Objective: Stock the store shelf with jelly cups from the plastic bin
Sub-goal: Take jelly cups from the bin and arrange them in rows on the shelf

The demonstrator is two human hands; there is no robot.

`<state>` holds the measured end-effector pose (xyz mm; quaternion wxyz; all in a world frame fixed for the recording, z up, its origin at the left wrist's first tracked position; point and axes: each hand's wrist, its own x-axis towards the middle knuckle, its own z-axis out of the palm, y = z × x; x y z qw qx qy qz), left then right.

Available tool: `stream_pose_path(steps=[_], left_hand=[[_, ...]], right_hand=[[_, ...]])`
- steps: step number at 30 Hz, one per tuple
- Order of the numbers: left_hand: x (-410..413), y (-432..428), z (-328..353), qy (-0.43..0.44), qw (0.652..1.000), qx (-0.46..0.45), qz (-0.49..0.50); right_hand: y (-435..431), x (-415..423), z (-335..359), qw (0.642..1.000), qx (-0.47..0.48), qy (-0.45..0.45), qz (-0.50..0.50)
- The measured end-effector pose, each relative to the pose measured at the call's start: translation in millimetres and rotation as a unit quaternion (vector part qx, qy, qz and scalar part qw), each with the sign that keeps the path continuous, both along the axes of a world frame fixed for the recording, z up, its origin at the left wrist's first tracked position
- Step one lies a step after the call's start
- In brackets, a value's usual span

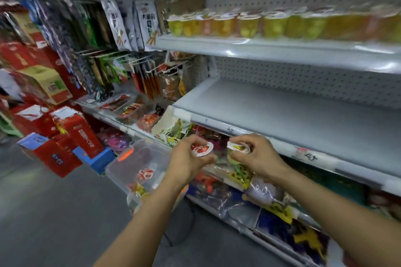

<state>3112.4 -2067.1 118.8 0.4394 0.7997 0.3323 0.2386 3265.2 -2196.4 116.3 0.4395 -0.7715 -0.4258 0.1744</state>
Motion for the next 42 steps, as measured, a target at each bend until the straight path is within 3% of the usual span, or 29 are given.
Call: stream_pose_path(steps=[4,15,23,35,42], left_hand=[[35,-66,29,-0.016,0.998,0.043,-0.040],[137,-274,106,-0.094,0.984,0.042,-0.144],[208,-378,168,-0.168,0.957,0.054,-0.228],[327,-405,255,-0.215,0.925,0.090,-0.299],[426,-384,293,-0.194,0.915,0.141,-0.324]], right_hand=[[-84,25,31,0.998,0.015,-0.043,-0.034],[-314,105,118,0.988,0.079,-0.102,-0.080],[-437,164,178,0.972,0.108,-0.162,-0.130],[-497,260,269,0.928,0.189,-0.201,-0.250],[-484,365,288,0.915,0.145,-0.220,-0.305]])
